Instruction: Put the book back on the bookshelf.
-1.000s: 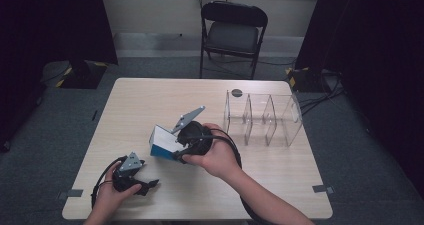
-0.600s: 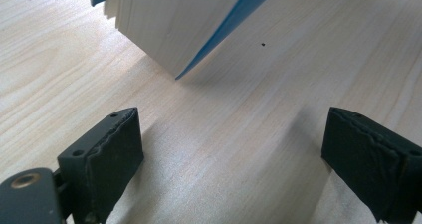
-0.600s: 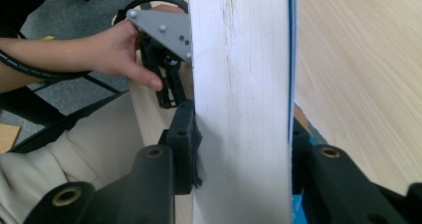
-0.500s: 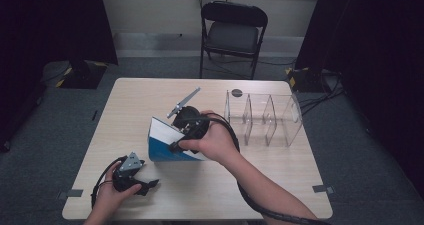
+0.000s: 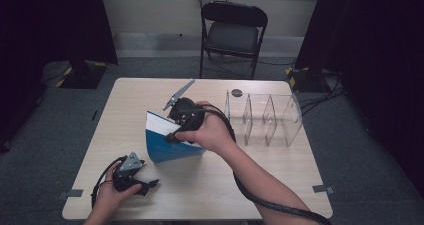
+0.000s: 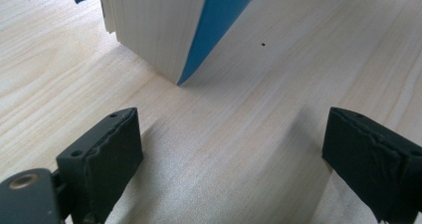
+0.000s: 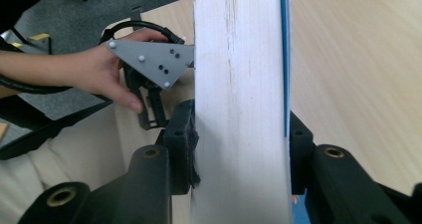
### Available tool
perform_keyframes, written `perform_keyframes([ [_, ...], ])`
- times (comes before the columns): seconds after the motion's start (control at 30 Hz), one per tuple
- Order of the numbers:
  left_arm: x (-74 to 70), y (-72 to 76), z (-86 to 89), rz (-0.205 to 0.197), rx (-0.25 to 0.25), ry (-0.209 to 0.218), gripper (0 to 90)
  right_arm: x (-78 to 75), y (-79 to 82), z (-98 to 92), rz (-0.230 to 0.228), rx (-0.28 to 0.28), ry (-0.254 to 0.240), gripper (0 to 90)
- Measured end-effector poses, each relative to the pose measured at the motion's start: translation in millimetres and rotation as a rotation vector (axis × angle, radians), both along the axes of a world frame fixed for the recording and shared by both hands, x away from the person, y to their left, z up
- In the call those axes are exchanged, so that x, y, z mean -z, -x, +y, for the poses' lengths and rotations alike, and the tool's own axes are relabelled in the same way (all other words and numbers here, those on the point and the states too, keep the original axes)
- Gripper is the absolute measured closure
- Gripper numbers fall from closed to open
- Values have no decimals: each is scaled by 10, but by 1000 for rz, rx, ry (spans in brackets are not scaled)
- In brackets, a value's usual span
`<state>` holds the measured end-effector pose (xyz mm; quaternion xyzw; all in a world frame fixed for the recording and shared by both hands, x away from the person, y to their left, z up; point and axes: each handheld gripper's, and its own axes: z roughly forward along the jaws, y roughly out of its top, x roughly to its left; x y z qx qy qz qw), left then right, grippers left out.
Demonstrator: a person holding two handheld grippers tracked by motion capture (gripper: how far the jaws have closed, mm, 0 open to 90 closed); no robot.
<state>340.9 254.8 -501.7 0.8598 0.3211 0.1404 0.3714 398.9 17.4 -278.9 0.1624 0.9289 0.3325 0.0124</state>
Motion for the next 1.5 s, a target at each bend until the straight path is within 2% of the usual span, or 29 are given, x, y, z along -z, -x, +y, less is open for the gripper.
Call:
perform_keyframes([
  [0.07, 1, 0, 0, -1, 0, 2, 82, -7, -39, 18, -26, -15, -5, 586],
  [0.33, 2, 0, 0, -1, 0, 2, 82, 17, -166, 22, -34, -37, -49, 577],
  [0.53, 1, -1, 0, -1, 2, 1, 82, 23, -182, 39, -47, -64, -53, 561],
  [0.63, 2, 0, 0, 0, 0, 1, 82, 25, -196, 42, -70, -75, -60, 530],
  [0.77, 2, 0, 0, 0, 0, 1, 82, 27, -225, 53, -96, -92, -59, 531],
  [1.0, 2, -1, -1, -2, 3, 2, 79, 58, -286, 54, -78, -90, -81, 509],
  [1.17, 1, -1, -1, -1, 4, -1, 77, 75, -314, 47, -82, -84, -92, 476],
  [1.23, 1, -1, -1, -1, 4, -1, 77, 94, -333, 42, -66, -85, -96, 449],
  [1.27, 2, -1, -1, -2, 4, 0, 77, 132, -352, 39, -41, -78, -87, 428],
  [1.33, 3, -2, -2, -2, 4, 1, 77, 135, -361, 34, -36, -78, -87, 432],
  [1.5, 1, -1, -1, -1, 4, -1, 77, 137, -350, 23, -50, -85, -93, 447],
])
